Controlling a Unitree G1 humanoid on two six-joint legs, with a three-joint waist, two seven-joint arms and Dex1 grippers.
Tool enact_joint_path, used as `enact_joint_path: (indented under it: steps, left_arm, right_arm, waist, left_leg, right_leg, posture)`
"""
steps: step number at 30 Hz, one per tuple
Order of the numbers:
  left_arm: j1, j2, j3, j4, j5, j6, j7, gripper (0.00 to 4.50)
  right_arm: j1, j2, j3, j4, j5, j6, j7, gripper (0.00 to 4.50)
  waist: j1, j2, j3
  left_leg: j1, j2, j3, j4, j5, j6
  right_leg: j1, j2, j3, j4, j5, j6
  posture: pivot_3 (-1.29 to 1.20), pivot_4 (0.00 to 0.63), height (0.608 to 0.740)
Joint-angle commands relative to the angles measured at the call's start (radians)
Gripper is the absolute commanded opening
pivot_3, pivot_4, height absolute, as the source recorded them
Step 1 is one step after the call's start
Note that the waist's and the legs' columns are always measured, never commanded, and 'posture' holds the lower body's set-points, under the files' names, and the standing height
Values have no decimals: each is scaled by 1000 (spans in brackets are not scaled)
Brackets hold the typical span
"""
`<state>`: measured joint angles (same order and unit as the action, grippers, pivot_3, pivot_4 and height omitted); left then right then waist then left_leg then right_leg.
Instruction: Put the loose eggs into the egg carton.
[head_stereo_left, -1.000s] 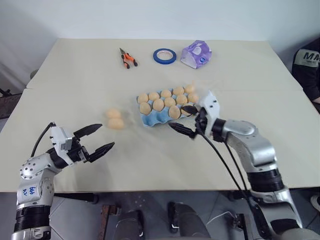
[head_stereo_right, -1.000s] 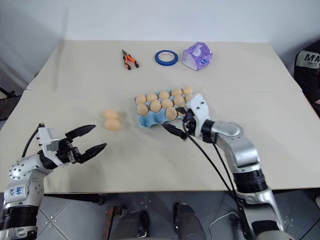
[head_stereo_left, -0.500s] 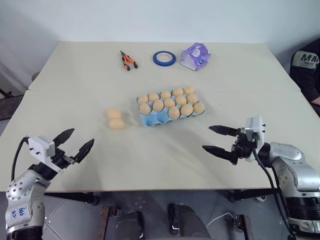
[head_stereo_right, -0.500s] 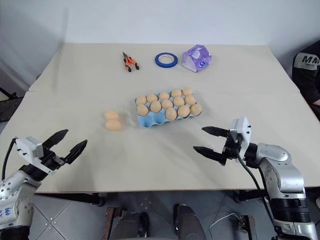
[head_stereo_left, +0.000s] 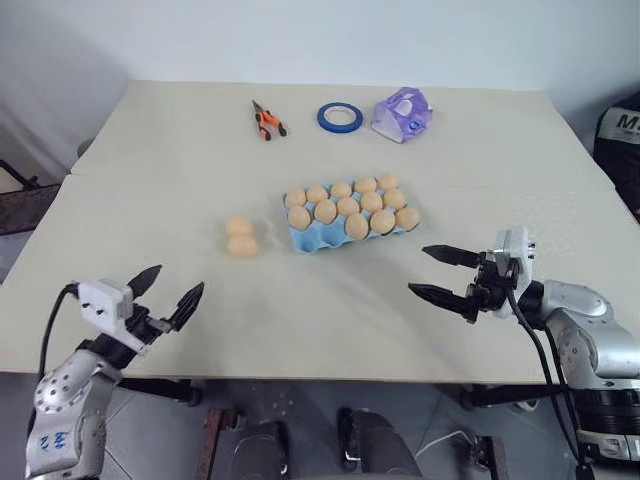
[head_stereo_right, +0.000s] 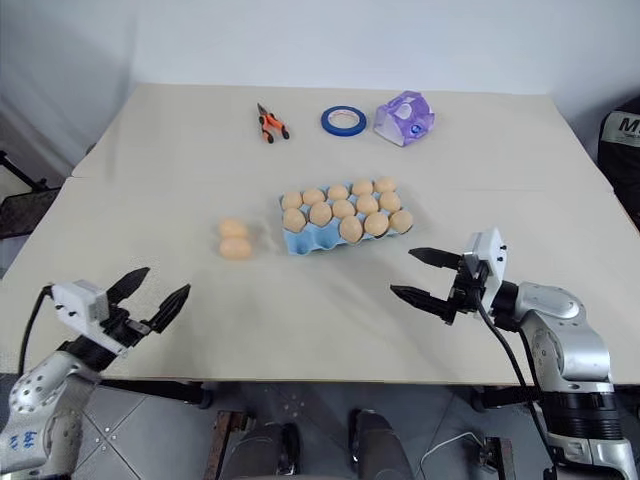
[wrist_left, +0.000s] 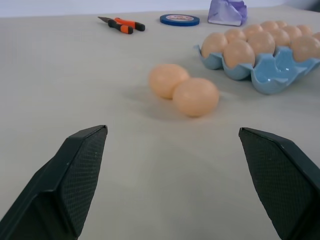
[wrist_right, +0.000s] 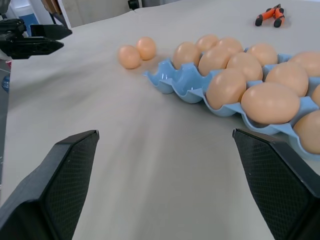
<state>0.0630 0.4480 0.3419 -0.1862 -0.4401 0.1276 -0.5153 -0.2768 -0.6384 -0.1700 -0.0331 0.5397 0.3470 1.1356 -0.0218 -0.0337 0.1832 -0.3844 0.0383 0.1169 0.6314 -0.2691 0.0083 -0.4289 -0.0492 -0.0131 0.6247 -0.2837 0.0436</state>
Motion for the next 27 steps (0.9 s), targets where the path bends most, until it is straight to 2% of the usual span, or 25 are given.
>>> enact_joint_path:
  steps: [1,9,14,22,23,27]
  left_arm:
    - [-102,-23,-84,29,81,3,50,4500]
    - [-305,-111,-193,221,204,-10,145,4500]
    - [-355,-131,-199,318,225,-19,164,4500]
    - [-381,-156,-218,365,246,-33,166,4500]
    - [-383,-158,-218,370,248,-34,168,4076]
    - [-384,-162,-221,375,259,-43,171,3008]
  right_arm:
    - [-17,-4,-12,-16,5,-16,-16,4481]
    - [2,8,-3,-49,7,-10,-58,4481]
    - [11,6,-8,-64,11,0,-82,4481]
    - [17,4,-8,-77,17,20,-113,4481]
    - [16,4,-7,-78,16,22,-117,4500]
    - [11,5,-6,-74,14,27,-126,4500]
  waist:
    - [0,0,0]
    - [-6,0,0]
    - [-6,0,0]
    - [-3,0,0]
    - [-3,0,0]
    - [-3,0,0]
  left_leg:
    - [0,0,0,0,0,0]
    - [-1,0,1,0,2,4]
    - [0,0,1,1,2,4]
    - [-1,0,1,4,2,4]
    - [-1,0,1,4,2,4]
    - [-1,0,1,4,2,4]
  right_leg:
    - [0,0,0,0,0,0]
    - [0,2,0,0,1,2]
    - [0,3,0,1,1,2]
    - [0,2,1,2,2,3]
    - [0,2,1,2,2,3]
    - [0,2,1,2,2,3]
  posture:
    - [0,150,740]
    - [0,150,740]
    - [0,150,740]
    - [0,150,740]
    - [0,150,740]
    - [0,150,740]
